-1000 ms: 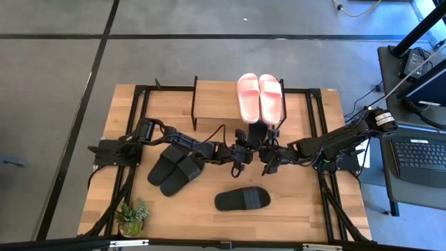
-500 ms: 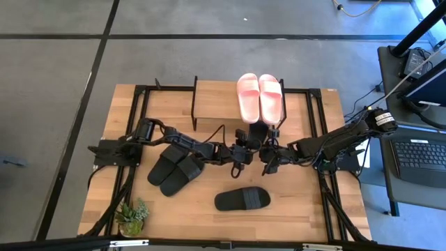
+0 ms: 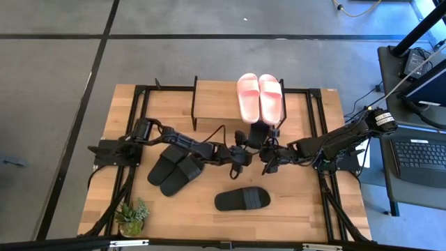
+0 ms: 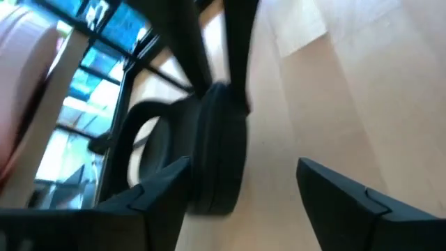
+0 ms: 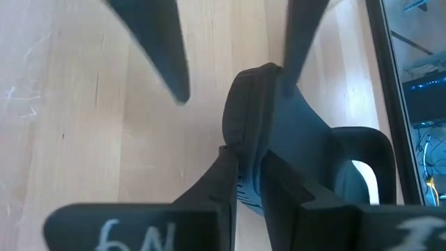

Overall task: Pick and place slides into the shelf
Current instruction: Put the bottom black slide under the shelf

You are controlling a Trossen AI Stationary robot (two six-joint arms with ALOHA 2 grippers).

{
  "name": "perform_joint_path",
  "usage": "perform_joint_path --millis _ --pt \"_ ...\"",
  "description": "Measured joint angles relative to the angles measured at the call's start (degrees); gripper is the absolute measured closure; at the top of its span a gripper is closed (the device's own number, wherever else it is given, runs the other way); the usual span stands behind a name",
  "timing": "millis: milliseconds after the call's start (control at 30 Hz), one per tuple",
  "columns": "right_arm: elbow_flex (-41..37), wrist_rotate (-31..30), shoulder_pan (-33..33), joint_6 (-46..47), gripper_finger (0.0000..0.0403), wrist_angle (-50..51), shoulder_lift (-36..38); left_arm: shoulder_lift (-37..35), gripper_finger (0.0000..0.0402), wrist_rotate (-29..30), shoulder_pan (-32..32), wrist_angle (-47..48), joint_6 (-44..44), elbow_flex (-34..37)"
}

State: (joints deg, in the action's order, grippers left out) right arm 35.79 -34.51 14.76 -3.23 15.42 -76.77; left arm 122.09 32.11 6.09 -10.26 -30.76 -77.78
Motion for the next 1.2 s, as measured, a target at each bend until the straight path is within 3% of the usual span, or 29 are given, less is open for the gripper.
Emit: perform_joint_path --millis 133,367,533,700,933,1200 --pt "0.0 -0.12 0.0 -0.14 0.0358 1.07 0.0 -4.06 0.014 -1.87 -0.69 9.52 6.0 0.07" --pt "0.0 0.2 0.0 -11.94 0.0358 1.0 0.0 -11.72 0.0142 -25.35 -5.54 19.36 13.85 0.03" --pt "-0.52 1.64 0.0 -15.78 0.0358 1.16 0.0 -18.97 0.0142 -36.33 -9.2 25.93 13.91 0.09" --pt "-0.57 1.61 -0.56 -15.33 0.0358 1.96 0.0 -28.32 0.0142 -43.03 -12.09 24.27 12.95 2.98" --pt "-0.59 1.67 -2.15 -15.44 0.0358 1.96 0.0 -43.33 0.0142 -51.05 -19.29 10.41 16.88 18.02" --pt "-0.59 5.91 -4.82 -16.73 0.0358 1.17 -0.33 -55.49 0.0142 -50.33 -24.62 1.25 16.87 31.96"
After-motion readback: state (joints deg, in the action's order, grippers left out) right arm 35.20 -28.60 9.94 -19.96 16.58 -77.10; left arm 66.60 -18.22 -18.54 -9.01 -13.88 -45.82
